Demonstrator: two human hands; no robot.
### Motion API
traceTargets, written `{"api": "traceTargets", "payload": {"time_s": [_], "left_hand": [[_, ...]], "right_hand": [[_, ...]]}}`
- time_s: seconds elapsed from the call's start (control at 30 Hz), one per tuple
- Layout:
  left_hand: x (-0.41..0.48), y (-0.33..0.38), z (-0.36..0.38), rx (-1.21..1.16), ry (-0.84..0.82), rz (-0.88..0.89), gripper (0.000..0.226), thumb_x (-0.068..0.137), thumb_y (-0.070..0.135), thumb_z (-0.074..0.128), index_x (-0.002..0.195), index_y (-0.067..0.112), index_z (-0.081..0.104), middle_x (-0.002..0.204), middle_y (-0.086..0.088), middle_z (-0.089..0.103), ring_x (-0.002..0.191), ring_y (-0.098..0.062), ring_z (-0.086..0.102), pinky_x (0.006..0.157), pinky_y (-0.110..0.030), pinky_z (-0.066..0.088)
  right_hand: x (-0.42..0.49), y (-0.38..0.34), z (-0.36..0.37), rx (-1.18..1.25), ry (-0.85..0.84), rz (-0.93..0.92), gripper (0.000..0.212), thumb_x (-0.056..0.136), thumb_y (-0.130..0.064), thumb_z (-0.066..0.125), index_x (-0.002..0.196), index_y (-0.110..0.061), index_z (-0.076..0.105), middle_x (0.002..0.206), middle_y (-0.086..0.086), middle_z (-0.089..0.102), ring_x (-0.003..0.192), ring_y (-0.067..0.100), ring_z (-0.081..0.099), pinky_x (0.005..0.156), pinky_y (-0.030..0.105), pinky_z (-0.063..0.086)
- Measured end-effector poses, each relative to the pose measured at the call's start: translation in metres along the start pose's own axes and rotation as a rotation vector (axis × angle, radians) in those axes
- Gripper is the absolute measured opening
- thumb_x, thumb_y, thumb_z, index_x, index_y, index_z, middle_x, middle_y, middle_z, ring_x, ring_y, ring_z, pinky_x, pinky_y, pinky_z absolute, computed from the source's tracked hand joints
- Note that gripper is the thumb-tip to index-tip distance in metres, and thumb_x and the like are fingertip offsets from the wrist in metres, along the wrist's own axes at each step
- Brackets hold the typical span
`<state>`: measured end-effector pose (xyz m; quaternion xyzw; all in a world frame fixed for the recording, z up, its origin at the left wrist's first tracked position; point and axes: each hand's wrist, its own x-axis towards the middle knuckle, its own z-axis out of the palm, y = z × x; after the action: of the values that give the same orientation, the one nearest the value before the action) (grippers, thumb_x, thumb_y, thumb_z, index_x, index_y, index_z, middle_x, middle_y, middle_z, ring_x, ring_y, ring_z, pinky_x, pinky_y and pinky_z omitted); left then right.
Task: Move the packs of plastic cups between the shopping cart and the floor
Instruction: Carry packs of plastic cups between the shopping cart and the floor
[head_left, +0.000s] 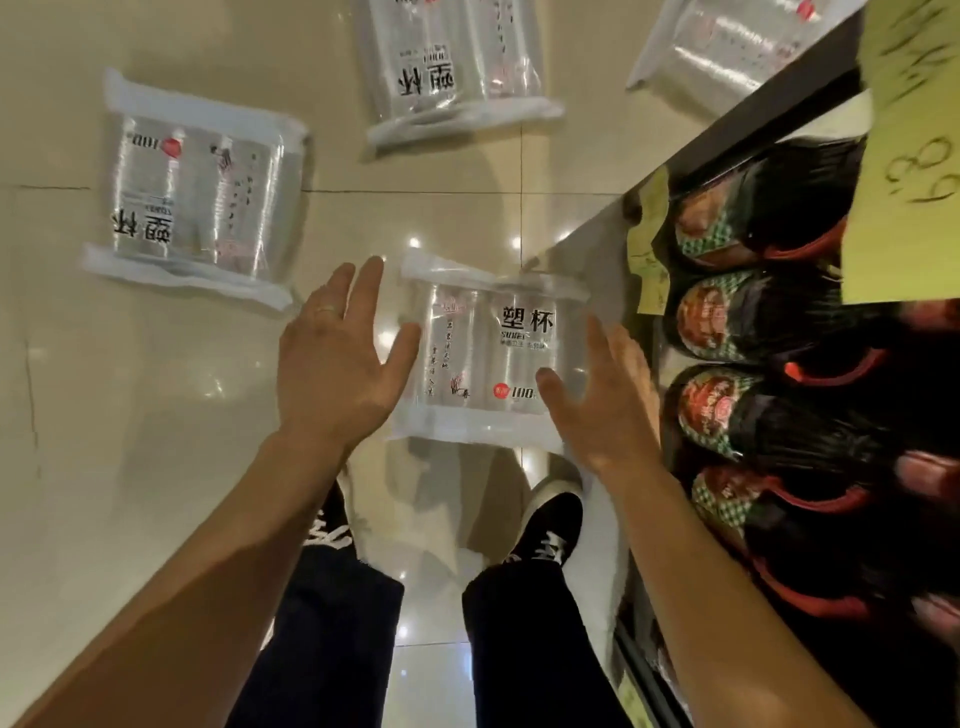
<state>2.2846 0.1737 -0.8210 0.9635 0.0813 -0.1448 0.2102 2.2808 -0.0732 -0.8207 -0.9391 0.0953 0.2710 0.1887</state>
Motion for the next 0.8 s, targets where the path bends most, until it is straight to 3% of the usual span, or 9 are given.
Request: {"api": "traceTargets", "payload": {"time_s": [0.2, 0.43, 0.57, 0.67, 0.8], "left_hand": [[0.027, -0.038, 0.113, 0.027, -0.061, -0.042, 0.072, 0.093, 0.057, 0.035, 0.156, 0.025, 0.020, 0.157, -0.018, 0.029, 0.143, -0.034, 0.030, 0.109, -0.050, 0.034], [0.048, -0.065, 0.211, 0.015, -0.110, -0.152, 0.074, 0.091, 0.067, 0.022, 0.155, 0.036, 0.000, 0.159, -0.014, 0.023, 0.143, -0.033, 0.028, 0.106, -0.050, 0.035], [0.049, -0.075, 0.248, -0.056, -0.160, -0.197, 0.070, 0.095, 0.062, 0.029, 0.152, 0.043, -0.006, 0.150, -0.011, 0.032, 0.128, -0.035, 0.044, 0.092, -0.046, 0.041], [0.046, -0.077, 0.260, -0.189, -0.126, -0.174, 0.070, 0.099, 0.056, 0.034, 0.154, 0.039, -0.005, 0.143, -0.016, 0.036, 0.120, -0.036, 0.048, 0.089, -0.042, 0.042], [0.043, -0.078, 0.257, -0.287, -0.103, -0.186, 0.072, 0.098, 0.053, 0.037, 0.155, 0.036, -0.003, 0.144, -0.018, 0.034, 0.120, -0.036, 0.048, 0.093, -0.039, 0.040]], "right_hand": [[0.066, 0.050, 0.103, 0.074, 0.040, 0.072, 0.076, 0.092, -0.061, 0.045, 0.150, -0.050, -0.004, 0.164, -0.004, 0.001, 0.150, 0.028, 0.003, 0.118, 0.055, 0.016], [0.108, 0.097, 0.172, 0.085, 0.044, 0.138, 0.073, 0.095, -0.064, 0.036, 0.153, -0.043, -0.003, 0.164, -0.002, -0.005, 0.150, 0.026, -0.002, 0.117, 0.052, 0.007], [0.119, 0.110, 0.205, 0.185, 0.079, 0.034, 0.075, 0.092, -0.071, 0.031, 0.153, -0.042, -0.001, 0.163, -0.004, 0.013, 0.147, 0.023, 0.021, 0.114, 0.054, 0.028], [0.119, 0.109, 0.215, 0.349, 0.111, 0.014, 0.070, 0.096, -0.056, 0.041, 0.153, -0.042, 0.002, 0.158, -0.007, 0.025, 0.142, 0.016, 0.028, 0.110, 0.042, 0.030], [0.116, 0.098, 0.205, 0.374, 0.149, -0.005, 0.072, 0.098, -0.053, 0.045, 0.153, -0.042, 0.000, 0.158, -0.008, 0.024, 0.141, 0.016, 0.027, 0.102, 0.045, 0.036]]}}
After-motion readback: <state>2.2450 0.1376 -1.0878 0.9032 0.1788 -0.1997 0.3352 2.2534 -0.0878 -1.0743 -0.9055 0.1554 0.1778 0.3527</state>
